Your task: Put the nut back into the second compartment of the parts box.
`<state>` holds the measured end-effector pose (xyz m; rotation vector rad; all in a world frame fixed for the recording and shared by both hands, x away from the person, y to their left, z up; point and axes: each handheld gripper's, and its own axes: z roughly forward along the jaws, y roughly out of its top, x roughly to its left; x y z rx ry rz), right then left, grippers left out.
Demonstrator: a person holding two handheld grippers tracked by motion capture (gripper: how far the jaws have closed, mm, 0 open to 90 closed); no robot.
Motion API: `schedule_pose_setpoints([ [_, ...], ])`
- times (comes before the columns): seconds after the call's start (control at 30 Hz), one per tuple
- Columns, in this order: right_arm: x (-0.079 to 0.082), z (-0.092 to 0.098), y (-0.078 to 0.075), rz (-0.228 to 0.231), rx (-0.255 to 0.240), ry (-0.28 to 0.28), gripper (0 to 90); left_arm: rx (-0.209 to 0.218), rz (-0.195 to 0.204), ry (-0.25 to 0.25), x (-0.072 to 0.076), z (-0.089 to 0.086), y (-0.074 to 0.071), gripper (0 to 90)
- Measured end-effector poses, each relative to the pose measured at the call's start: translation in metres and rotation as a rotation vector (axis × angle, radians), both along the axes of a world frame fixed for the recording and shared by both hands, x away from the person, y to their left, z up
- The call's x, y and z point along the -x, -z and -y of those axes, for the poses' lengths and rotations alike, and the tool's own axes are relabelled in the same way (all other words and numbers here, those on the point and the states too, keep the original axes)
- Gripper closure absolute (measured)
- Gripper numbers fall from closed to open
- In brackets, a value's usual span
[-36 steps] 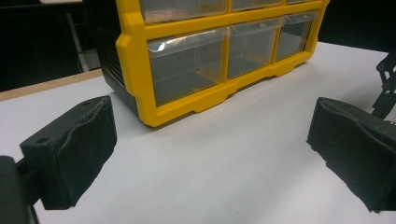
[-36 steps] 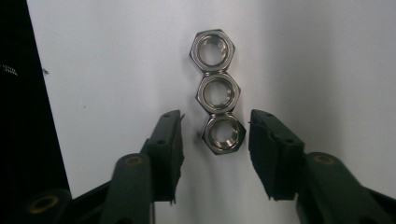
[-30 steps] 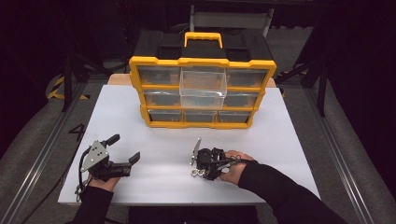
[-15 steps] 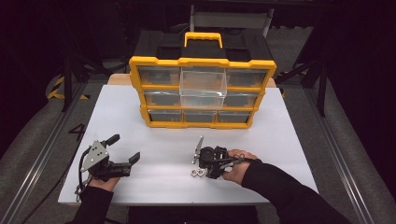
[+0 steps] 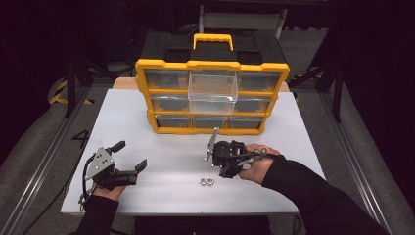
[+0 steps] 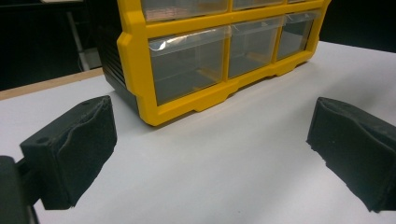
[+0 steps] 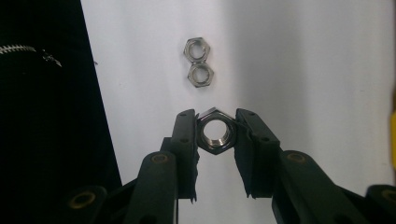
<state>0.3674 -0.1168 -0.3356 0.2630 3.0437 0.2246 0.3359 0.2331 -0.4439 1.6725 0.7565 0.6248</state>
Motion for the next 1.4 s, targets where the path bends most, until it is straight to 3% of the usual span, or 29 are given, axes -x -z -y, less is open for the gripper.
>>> schedule_pose_setpoints([
  [0.17, -0.003, -0.003, -0.030, 0.024, -0.002, -0.008, 69.5, -0.002, 0.000, 0.002, 0.000, -0.001, 0.000, 2.2],
  [0.47, -0.008, -0.008, -0.068, 0.042, -0.020, -0.018, 69.5, -0.005, 0.000, 0.003, 0.000, -0.001, -0.001, 2.3],
  [0.67, -0.012, -0.011, -0.091, 0.061, -0.020, -0.017, 69.5, -0.005, -0.001, 0.002, 0.000, -0.001, 0.000, 2.6],
  [0.77, -0.013, -0.011, -0.095, 0.062, -0.024, -0.011, 69.5, -0.006, -0.002, 0.003, 0.000, -0.001, 0.000, 2.6],
  [0.8, -0.016, -0.012, -0.107, 0.069, -0.036, -0.014, 69.5, -0.005, -0.002, 0.004, 0.000, -0.001, 0.000, 2.8],
  [1.0, -0.023, -0.017, -0.134, 0.079, -0.061, -0.015, 69.5, -0.007, -0.007, -0.001, 0.000, -0.001, 0.000, 2.9],
  [1.4, -0.038, -0.028, -0.175, 0.118, -0.086, -0.004, 69.6, -0.002, -0.011, -0.006, 0.000, -0.002, 0.000, 2.9],
])
